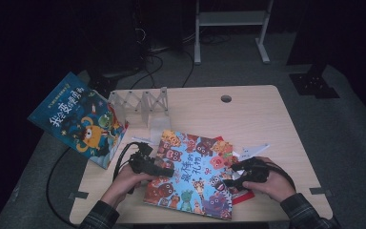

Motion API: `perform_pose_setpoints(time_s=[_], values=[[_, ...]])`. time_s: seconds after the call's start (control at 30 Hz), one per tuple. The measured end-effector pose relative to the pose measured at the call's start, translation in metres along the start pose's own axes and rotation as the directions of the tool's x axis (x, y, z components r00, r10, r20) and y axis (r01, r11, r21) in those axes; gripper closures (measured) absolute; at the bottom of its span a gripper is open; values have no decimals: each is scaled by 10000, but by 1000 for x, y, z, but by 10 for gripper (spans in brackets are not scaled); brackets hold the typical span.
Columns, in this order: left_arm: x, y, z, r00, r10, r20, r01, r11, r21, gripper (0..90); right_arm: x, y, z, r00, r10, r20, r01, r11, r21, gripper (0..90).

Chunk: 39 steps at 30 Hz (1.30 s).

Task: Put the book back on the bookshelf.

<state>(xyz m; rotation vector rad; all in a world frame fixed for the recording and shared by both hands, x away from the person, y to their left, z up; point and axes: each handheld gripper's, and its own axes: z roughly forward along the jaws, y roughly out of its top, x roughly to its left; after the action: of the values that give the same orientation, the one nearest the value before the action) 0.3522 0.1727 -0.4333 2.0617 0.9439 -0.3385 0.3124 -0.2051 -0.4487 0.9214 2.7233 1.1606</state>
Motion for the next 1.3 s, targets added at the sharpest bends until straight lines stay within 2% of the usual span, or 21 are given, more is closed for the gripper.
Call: perform_pose_setpoints(time_s=[0.23, 0.37, 0.63, 0.87, 1.07, 1.3], values=[[-10, 6, -7, 9997, 235, -81, -236, 9996, -174, 0, -2, 0, -1, 9998, 103, -170, -102, 9999, 36, 258], [-15, 9, -10, 9997, 231, -1, -231, 9994, -271, 0, -5, 1, -1, 9996, 69, -280, -66, 9999, 97, 267], [-27, 14, -18, 9988, 475, 118, -470, 9982, -375, 0, -5, 1, -1, 9990, 131, -433, -127, 9999, 95, 232], [-29, 19, -23, 9995, 290, 143, -283, 9987, -426, 16, -3, 3, 0, 9989, 187, -432, -181, 9997, 152, 230], [-27, 21, -37, 9999, 108, 112, -99, 9971, -750, 134, 4, 7, 3, 9988, -97, -484, 106, 9997, 197, 227], [-22, 26, -59, 9996, -77, -269, 48, 9946, -1036, 299, 18, 14, 13, 9955, -638, -696, 665, 9971, 362, 228]])
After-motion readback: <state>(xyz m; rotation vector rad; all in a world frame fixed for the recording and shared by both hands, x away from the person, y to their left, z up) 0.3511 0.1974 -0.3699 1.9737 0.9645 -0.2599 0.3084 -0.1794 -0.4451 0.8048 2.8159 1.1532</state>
